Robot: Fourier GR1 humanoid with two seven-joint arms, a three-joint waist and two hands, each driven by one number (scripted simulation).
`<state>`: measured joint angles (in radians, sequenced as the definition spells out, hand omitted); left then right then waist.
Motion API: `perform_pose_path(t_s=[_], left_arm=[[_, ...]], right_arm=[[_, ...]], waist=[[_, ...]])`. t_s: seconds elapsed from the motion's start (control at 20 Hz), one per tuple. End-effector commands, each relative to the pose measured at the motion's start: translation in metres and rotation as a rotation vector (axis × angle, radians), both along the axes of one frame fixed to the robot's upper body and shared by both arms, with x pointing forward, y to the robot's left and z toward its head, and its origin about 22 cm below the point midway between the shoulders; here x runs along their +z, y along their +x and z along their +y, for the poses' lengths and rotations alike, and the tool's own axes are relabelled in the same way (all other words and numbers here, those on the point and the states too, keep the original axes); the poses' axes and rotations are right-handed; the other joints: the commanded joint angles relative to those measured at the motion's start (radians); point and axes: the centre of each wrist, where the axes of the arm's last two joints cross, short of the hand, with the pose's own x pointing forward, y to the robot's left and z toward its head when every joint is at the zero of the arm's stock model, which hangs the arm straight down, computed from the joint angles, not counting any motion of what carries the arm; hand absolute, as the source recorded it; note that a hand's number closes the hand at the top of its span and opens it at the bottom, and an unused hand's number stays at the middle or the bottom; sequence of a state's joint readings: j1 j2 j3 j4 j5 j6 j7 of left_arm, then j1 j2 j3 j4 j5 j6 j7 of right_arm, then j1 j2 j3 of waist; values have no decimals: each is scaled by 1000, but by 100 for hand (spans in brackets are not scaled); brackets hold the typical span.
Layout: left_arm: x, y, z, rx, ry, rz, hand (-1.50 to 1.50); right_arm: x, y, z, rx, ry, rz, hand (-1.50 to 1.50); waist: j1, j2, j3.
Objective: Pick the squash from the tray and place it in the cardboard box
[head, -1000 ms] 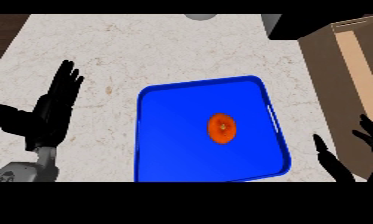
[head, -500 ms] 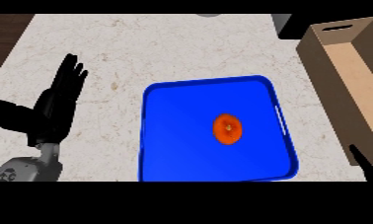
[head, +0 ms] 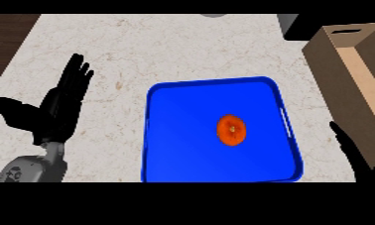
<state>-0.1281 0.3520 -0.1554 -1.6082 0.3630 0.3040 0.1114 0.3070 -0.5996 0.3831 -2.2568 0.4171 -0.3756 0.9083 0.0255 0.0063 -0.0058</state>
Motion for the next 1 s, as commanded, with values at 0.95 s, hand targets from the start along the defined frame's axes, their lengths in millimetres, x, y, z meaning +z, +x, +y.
perform_pose_path(t_s=[0.95], left_arm=[[4, -7, -2, 18, 5, 12, 0]], right_arm=[[-9, 72, 101, -43, -19, 128, -150]], waist=[[-24, -7, 6]])
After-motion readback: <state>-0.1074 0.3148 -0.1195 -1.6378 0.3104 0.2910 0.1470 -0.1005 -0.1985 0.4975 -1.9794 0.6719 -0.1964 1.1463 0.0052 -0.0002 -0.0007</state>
